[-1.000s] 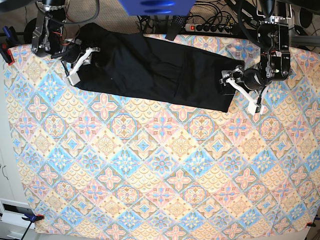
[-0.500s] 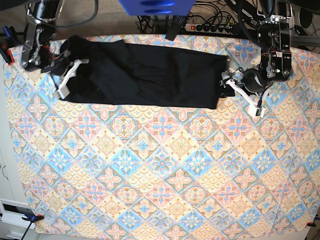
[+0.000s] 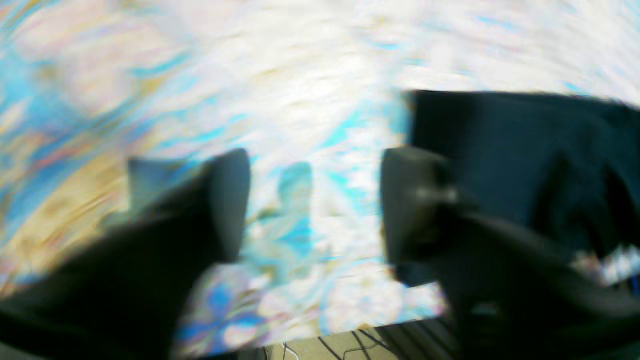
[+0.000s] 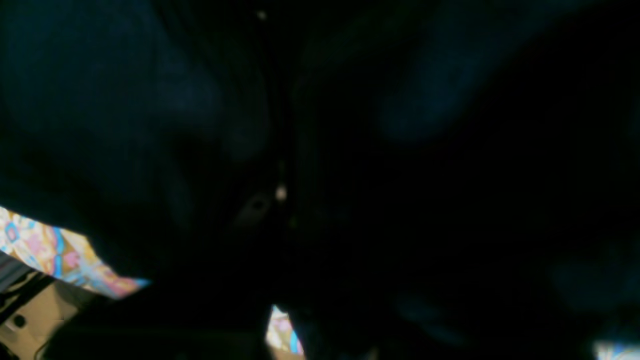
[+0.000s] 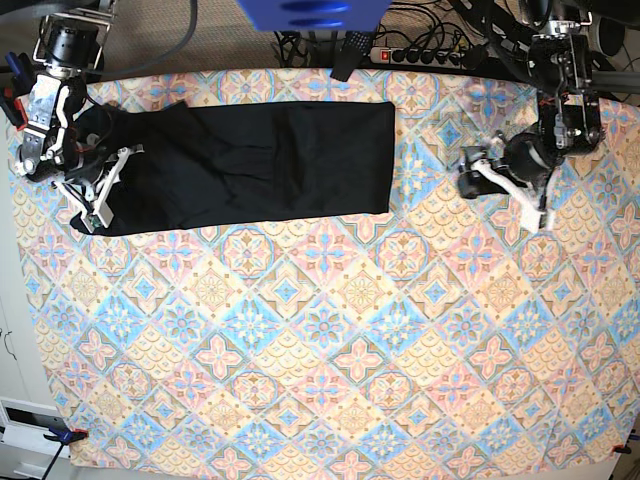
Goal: Fold the T-shirt properly
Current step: 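Lift the strip end with the right gripper and fold it toward the left gripper, then lay the folded end down with the right gripper and press it flat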
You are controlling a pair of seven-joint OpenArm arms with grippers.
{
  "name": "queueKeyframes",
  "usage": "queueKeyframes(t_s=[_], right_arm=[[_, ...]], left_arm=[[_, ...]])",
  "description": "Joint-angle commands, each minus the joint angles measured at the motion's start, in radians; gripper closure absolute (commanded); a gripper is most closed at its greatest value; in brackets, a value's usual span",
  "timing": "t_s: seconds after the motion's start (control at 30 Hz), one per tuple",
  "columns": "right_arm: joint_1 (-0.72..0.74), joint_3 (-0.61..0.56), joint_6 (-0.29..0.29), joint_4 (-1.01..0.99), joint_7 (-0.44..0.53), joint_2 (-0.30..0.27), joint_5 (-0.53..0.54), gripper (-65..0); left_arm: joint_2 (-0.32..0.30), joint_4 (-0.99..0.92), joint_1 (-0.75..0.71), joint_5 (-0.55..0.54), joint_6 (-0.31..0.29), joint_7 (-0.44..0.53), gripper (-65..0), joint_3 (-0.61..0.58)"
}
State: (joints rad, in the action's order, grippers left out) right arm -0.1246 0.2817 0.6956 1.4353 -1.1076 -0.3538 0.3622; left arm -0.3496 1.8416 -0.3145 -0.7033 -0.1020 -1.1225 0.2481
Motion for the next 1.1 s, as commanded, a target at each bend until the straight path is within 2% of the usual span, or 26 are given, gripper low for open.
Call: queueKeyframes(t_s=[0.0, 0.07, 0.33, 0.47, 0.67, 0.87, 1.07], right_arm=[[0.009, 0.006, 0.003, 0.035, 0.014, -0.020, 0.011, 0.0], [0.007, -0.002, 0.003, 0.077, 0.014, -0.020, 0.008, 0.0], [-0.089, -0.016, 0.003, 0.347, 0.010, -0.014, 0.013, 0.0], [-0.128, -0.126, 0.003, 0.465, 0.013, -0.014, 0.014, 0.0], [-0.123, -0.325, 0.003, 0.486, 0.016, -0.011, 0.014, 0.0], [-0.070, -0.483, 0.003, 0.488, 0.037, 0.058, 0.011, 0.0], [-0.014, -0.571, 0.003, 0.483, 0.037, 0.123, 0.008, 0.0]], left_arm=[[-0.009, 0.016, 0.008, -0.025, -0.008, 0.011, -22.0, 0.001], [-0.009, 0.014, -0.001, -0.026, -0.008, 0.012, -13.4, 0.001], [-0.009, -0.036, -0.001, -0.028, -0.008, 0.012, -13.5, 0.003], [-0.009, -0.062, -0.002, -0.028, -0.008, 0.014, -13.5, 0.001], [-0.009, -0.062, -0.004, -0.028, -0.008, 0.014, -13.5, -0.003], [0.017, -0.056, -0.021, -0.026, -0.008, 0.014, -13.5, 0.001], [0.039, -0.058, -0.025, -0.022, -0.008, 0.014, -13.5, -0.002]])
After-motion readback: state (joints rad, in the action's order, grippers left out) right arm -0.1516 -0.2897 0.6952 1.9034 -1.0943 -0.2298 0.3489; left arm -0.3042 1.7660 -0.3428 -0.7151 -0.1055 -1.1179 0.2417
